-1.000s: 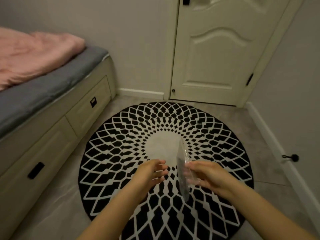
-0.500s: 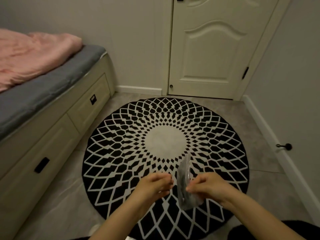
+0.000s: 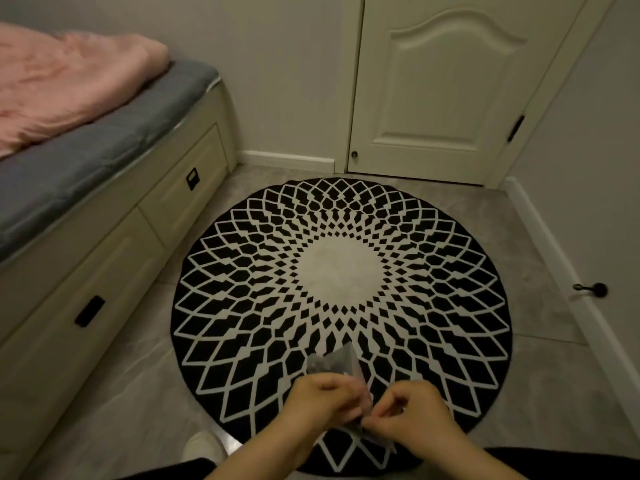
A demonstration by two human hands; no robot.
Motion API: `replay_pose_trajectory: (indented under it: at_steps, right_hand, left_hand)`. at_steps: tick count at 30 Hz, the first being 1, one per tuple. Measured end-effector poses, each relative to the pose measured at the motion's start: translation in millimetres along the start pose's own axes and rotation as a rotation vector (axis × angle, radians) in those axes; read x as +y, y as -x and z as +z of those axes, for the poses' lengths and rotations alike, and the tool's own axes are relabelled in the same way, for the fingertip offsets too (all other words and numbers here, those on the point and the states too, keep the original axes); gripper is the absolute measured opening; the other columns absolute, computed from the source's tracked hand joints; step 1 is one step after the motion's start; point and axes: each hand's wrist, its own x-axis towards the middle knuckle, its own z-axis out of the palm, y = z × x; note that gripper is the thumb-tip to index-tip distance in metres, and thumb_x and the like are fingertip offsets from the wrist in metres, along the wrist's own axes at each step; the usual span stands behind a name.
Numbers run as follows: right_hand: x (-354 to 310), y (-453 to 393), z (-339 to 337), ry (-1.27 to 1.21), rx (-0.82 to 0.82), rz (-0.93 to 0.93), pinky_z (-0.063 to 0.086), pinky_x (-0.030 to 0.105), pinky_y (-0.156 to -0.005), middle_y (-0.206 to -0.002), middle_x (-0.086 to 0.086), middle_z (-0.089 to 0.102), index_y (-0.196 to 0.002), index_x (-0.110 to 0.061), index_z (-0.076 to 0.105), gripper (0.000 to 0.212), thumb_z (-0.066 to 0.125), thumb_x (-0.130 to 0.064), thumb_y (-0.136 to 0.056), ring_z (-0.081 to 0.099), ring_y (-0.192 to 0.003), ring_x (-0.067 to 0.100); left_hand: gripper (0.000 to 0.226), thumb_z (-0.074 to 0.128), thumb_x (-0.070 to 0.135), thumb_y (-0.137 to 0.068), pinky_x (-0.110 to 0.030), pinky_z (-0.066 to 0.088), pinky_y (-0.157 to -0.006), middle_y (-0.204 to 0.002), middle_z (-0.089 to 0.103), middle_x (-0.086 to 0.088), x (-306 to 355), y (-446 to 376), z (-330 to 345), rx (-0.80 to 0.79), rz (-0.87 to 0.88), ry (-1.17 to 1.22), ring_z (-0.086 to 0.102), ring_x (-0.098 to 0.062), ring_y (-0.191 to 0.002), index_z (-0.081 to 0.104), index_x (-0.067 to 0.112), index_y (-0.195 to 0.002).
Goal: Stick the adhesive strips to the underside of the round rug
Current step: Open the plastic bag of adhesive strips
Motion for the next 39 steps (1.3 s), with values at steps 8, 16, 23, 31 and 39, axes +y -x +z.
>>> replay_pose_trajectory:
  at_steps: [8,16,23,31,39]
  right_hand:
    - [-6,0,1,-0.127,-0.05,-0.046,0.048,0.012,-0.061,-0.07,-0.012,0.07,-0.063,-0.023,0.069,0.015,0.082,-0.017,-0.067,0.063,-0.065,-0.003]
    - [-3,-4,-3,-0.203,-0.127,0.003,0.049,0.013,-0.064,-0.079,-0.008,0.072,-0.076,-0.022,0.073,0.008,0.071,-0.016,-0.08,0.065,-0.072,0.0]
    - [-5,-7,-7,-0.186,-0.091,0.006,0.042,0.024,-0.048,-0.064,-0.001,0.058,-0.074,-0.014,0.062,0.018,0.057,-0.011,-0.09,0.05,-0.05,0.007]
    - [3,6,7,0.583,0.091,-0.439,0.034,0.015,-0.054,-0.074,-0.012,0.042,-0.069,-0.034,0.033,0.028,0.045,-0.04,-0.093,0.043,-0.065,0.001]
    - [3,3,8,0.489,0.077,-0.427,0.032,0.015,-0.052,-0.075,-0.017,0.051,-0.063,-0.034,0.033,0.035,0.048,-0.036,-0.094,0.048,-0.069,-0.001]
  left_hand:
    - [0.016,0.056,0.003,-0.089,-0.031,0.057,-0.082,-0.096,0.072,-0.019,3,0,-4,-0.013,-0.008,0.078,0.07,-0.026,-0.093,0.069,-0.003,-0.097]
    - [0.014,0.063,0.008,-0.085,-0.036,0.056,-0.086,-0.091,0.073,-0.015,6,1,-6,0.006,0.0,0.097,0.071,-0.025,-0.091,0.071,0.002,-0.095]
    - [0.014,0.06,0.019,-0.09,-0.023,0.056,-0.073,-0.09,0.074,-0.005,6,3,-5,0.067,0.088,0.038,0.071,-0.016,-0.087,0.071,0.011,-0.095]
    - [0.013,0.057,0.008,-0.091,-0.024,0.057,-0.075,-0.083,0.073,-0.003,-4,4,-1,0.044,0.107,-0.035,0.07,-0.014,-0.086,0.069,0.01,-0.086]
    - [0.011,0.06,0.009,-0.09,-0.021,0.056,-0.074,-0.093,0.073,-0.01,-2,1,-3,-0.01,0.094,-0.01,0.071,-0.016,-0.087,0.069,0.004,-0.094]
